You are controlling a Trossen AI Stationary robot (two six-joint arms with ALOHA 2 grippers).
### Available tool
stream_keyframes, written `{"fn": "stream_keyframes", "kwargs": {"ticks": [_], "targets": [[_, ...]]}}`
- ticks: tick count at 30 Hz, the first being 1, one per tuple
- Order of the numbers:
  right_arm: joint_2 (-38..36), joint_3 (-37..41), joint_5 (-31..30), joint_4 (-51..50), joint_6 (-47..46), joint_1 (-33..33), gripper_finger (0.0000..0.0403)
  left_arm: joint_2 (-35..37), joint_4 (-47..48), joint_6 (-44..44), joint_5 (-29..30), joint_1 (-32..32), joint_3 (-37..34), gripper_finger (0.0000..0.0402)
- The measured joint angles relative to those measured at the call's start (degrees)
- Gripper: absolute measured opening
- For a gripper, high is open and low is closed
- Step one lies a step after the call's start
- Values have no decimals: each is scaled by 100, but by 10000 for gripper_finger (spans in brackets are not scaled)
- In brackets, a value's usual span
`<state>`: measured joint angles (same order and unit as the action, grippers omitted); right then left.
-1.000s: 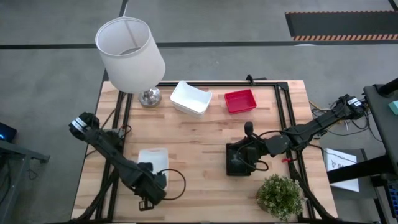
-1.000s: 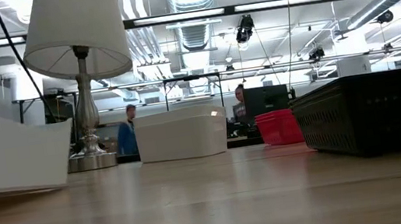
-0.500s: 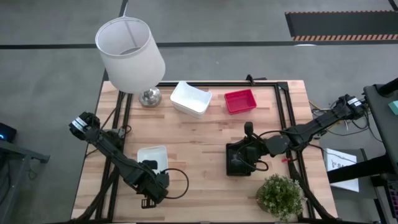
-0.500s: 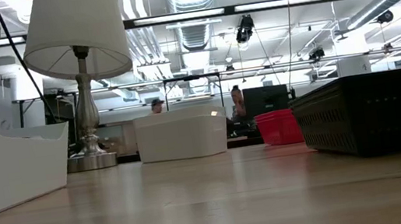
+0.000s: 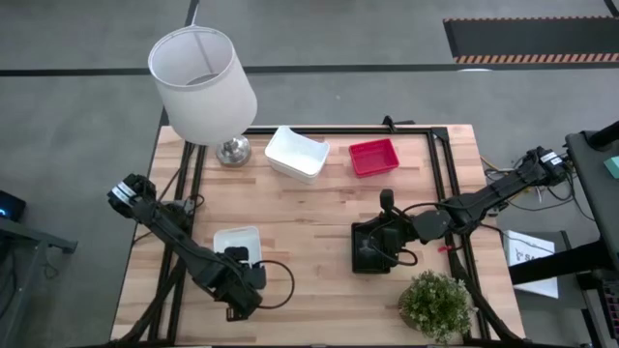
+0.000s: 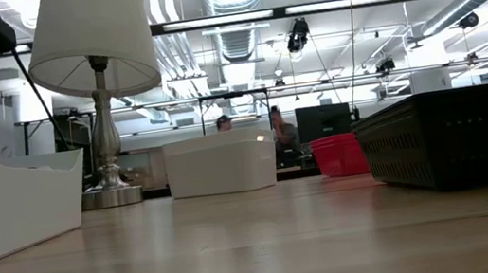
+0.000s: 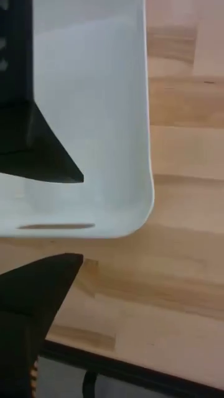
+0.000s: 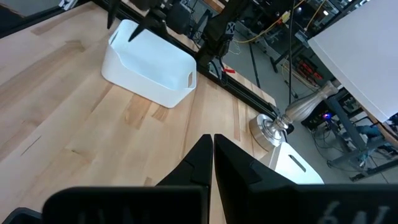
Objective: Stack baskets by color
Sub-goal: Stack the bottom white bin on top of the top white bin
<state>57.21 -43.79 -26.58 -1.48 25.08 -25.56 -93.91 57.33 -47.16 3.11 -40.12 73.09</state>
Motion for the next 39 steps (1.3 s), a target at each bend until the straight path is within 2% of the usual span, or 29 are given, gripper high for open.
{"fn": "stream_keyframes", "kwargs": {"ticks": [6,10,14,20,27,33,39], "targets": [[0,0,0,-16,-36,0,9,-2,-643,-2,2,-2,-303,184],[0,0,0,-23,-44,0,9,-2,-697,-40,6,0,-365,166],[0,2,0,-32,-44,0,9,-2,-785,-52,29,2,-472,118],[0,7,-9,-164,-63,0,9,-2,-993,-215,49,65,-646,12],[-227,7,-117,-621,-282,-2,9,-2,-968,-501,504,325,-331,1],[-676,12,-192,-1353,-884,-4,9,2,-725,-491,816,675,340,0],[-1070,277,-151,-1376,-929,-4,9,2,-686,-255,1194,1175,1066,0]]}}
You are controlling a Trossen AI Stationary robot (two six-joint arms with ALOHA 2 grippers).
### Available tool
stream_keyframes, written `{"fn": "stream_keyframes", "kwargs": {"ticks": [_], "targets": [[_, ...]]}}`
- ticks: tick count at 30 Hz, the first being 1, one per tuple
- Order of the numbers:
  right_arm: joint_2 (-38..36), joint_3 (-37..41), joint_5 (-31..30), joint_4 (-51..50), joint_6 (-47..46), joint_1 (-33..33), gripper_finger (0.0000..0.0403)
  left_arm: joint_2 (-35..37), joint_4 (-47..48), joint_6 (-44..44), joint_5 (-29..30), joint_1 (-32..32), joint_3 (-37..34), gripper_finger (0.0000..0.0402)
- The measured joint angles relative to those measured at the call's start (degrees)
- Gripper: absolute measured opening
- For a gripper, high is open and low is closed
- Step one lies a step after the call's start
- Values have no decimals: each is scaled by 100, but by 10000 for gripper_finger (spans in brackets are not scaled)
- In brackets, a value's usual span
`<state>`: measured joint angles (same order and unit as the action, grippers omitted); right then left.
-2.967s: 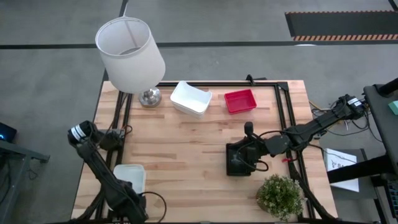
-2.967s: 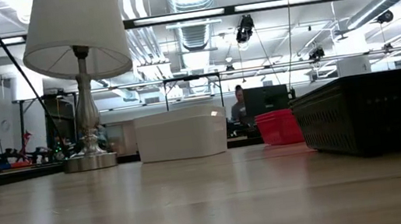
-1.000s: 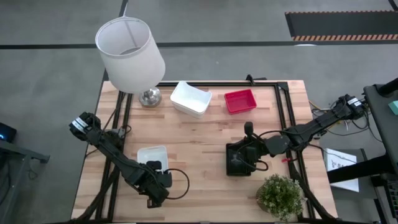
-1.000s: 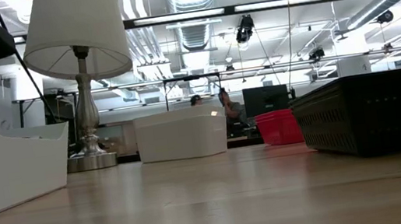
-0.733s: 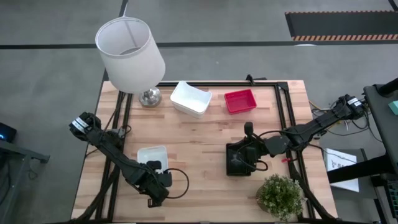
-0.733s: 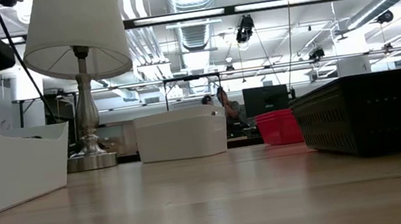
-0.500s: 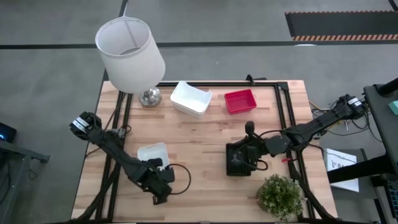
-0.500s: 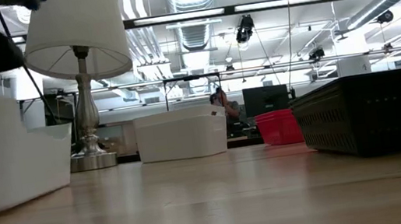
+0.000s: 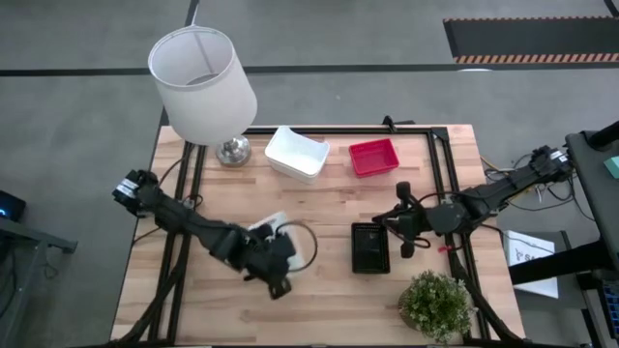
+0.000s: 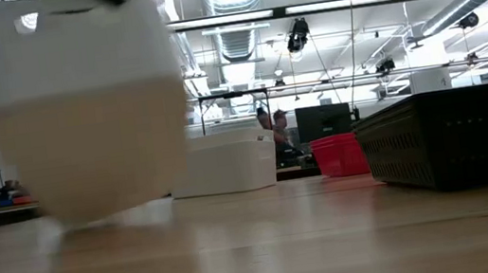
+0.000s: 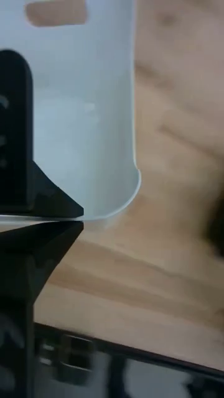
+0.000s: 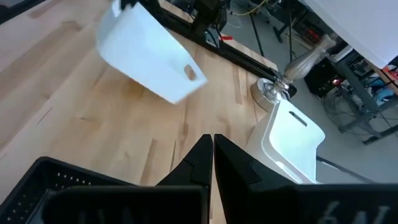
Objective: Stack baskets by color
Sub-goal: Stack the bottom white bin on top of the top white bin
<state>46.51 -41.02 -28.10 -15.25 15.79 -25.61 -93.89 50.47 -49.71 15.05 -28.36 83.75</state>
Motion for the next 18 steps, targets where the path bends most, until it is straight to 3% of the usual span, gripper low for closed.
{"fn": "stream_keyframes", "kwargs": {"ticks": [8,18], "targets": [[-723,333,4,4,21,0,9,2,-49,105,610,934,918,0],[-1398,586,117,-164,135,0,9,-363,-49,994,686,1949,1810,0]]}}
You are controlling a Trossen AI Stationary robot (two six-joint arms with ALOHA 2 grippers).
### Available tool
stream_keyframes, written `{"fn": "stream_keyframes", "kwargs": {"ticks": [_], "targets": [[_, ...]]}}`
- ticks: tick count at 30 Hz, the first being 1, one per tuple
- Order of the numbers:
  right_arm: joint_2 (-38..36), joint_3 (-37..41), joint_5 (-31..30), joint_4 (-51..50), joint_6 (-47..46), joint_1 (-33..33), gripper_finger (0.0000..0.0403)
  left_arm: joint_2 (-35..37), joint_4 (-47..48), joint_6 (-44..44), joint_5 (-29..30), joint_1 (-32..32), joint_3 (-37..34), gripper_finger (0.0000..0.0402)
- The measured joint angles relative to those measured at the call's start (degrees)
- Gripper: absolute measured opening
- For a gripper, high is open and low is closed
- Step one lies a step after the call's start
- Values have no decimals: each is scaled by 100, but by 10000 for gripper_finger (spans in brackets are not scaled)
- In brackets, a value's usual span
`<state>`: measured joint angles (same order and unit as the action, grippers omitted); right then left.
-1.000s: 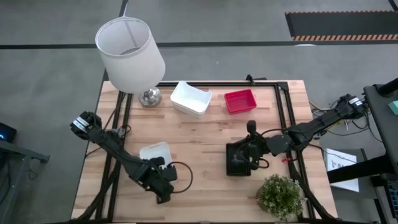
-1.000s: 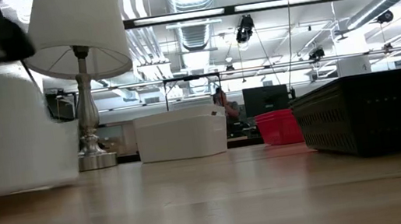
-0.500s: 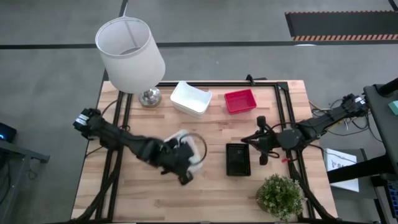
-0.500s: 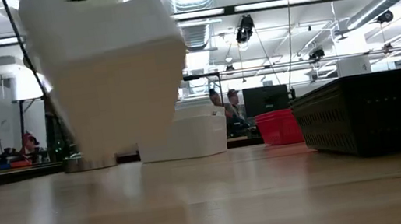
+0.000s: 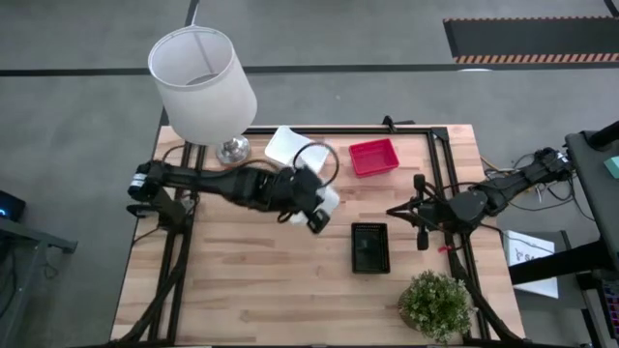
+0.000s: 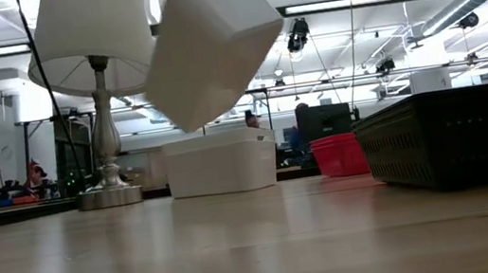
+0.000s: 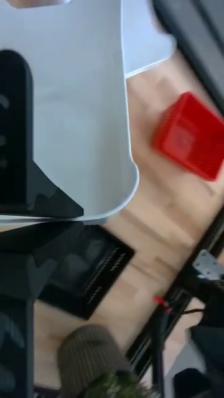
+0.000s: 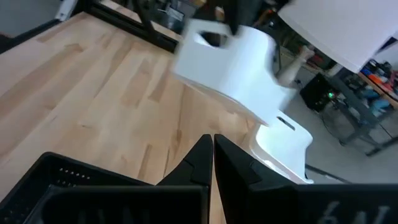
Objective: Stack baskets by color
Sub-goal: Stack the bottom white bin on top of the top white bin
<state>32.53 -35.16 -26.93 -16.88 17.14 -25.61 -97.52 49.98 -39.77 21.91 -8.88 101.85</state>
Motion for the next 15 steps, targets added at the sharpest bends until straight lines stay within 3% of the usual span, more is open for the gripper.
{"fn": "stream_keyframes", "kwargs": {"ticks": [10,15], "targets": [[-237,112,38,-7,152,0,9,-893,319,1129,162,211,1946,0],[-242,112,38,-38,150,0,9,-1105,395,1795,565,397,2240,0]]}}
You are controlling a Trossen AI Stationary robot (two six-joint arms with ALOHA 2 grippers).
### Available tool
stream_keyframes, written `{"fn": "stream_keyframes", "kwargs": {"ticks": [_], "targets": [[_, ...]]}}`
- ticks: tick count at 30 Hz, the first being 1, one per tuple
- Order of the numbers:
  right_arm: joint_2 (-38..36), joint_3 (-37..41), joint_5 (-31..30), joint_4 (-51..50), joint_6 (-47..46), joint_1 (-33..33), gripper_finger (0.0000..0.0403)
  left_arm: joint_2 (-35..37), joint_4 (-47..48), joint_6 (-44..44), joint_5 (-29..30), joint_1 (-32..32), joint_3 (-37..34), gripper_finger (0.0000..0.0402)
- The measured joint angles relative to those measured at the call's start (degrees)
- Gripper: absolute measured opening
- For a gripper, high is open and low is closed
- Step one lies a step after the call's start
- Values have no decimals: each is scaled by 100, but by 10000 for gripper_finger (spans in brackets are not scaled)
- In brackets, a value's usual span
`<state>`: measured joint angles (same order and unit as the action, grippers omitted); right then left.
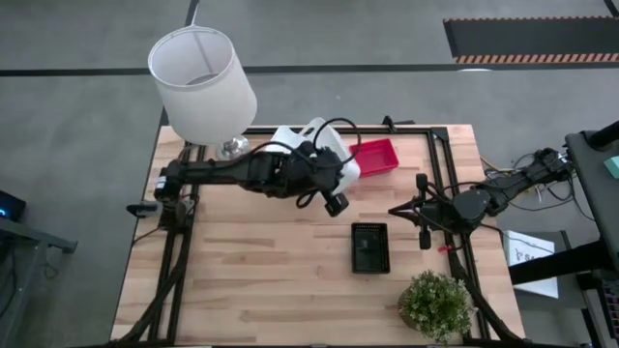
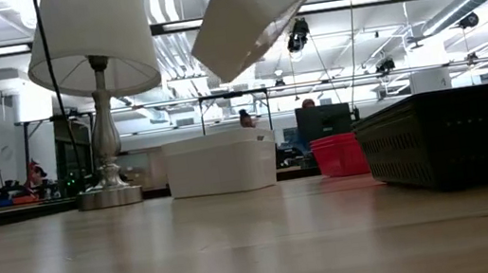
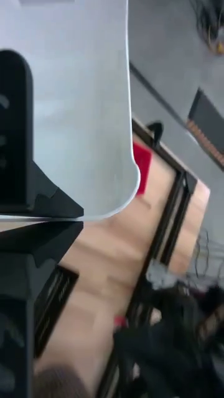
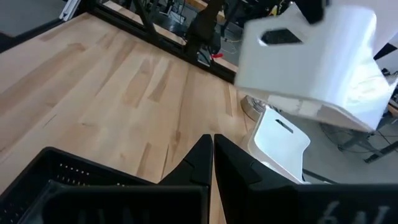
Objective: Stack baskets by color
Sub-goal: Stack the bottom white bin on top of the top white bin
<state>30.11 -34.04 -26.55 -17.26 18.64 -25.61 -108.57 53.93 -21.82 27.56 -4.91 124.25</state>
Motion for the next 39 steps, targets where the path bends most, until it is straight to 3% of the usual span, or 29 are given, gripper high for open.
{"fn": "stream_keyframes", "kwargs": {"ticks": [4,10,21,39], "targets": [[0,0,0,-7,-5,0,9,-48,157,63,302,236,-162,0],[0,0,0,-10,-20,0,9,-311,372,36,1504,530,-291,0],[2,12,0,-33,-74,0,9,-942,469,-316,1283,1050,-317,0],[2,35,-2,-52,-68,0,9,-975,603,-978,907,1456,-802,0]]}}
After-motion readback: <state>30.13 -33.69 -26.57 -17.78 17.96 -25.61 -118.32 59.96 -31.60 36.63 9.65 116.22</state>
